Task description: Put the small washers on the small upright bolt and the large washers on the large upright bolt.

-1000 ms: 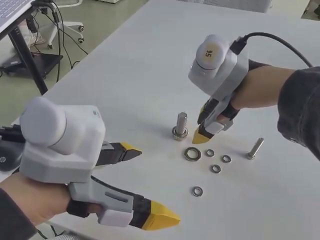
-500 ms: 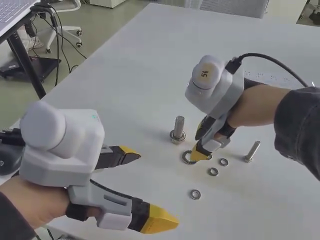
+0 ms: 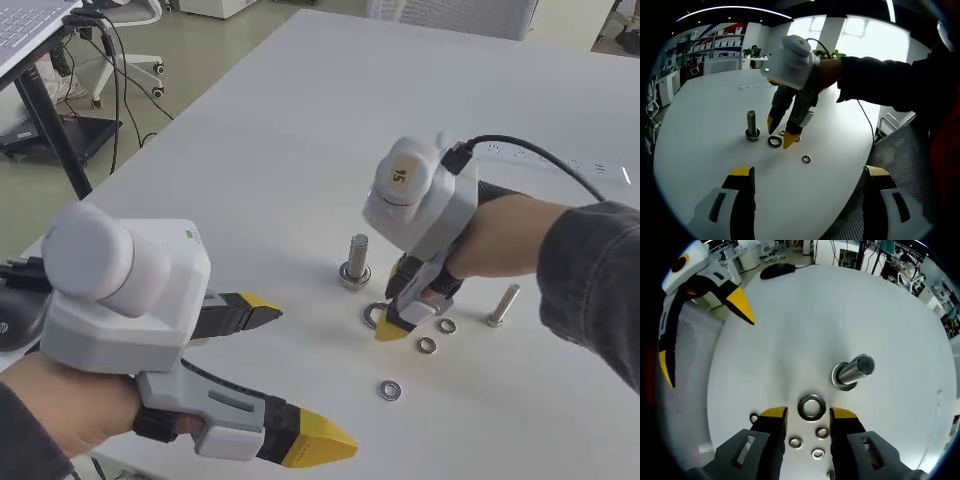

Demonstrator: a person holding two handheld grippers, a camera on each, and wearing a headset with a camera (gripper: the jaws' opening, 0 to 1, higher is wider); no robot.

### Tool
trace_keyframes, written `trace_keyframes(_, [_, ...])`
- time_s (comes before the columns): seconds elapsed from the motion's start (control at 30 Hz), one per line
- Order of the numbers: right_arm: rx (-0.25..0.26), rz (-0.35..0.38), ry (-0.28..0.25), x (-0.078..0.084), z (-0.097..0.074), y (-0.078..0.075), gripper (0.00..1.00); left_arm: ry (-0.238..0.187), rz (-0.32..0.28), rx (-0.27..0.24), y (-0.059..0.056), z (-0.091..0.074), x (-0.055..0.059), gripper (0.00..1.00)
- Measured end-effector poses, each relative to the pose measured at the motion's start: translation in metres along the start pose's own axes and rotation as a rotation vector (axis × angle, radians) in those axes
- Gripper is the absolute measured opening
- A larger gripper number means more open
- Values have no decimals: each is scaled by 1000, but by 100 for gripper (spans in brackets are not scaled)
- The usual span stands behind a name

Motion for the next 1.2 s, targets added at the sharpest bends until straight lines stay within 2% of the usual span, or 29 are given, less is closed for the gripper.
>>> trace_keyframes(0.5, [26, -48, 18, 0, 1, -3, 29, -8, -3, -3, 0, 0, -2, 89])
trace_keyframes(0.6, [31, -47, 15, 0, 1, -4, 25, -11, -4, -5, 0, -1, -2, 89])
trace_keyframes(1.2, [33, -26, 3, 0, -1, -5, 24, -9, -2, -1, 0, 0, -3, 89])
Point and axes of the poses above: the centre of the closed fingertips' face, and the gripper's own axes: z roughly forward along the fingers, y roughly to its left, x roughly out of its underside, the point moved 1 cm from there along -z, roughly backward along the fingers, and after that the axes turned 7 degrees about -y, right-handed, at the moved point
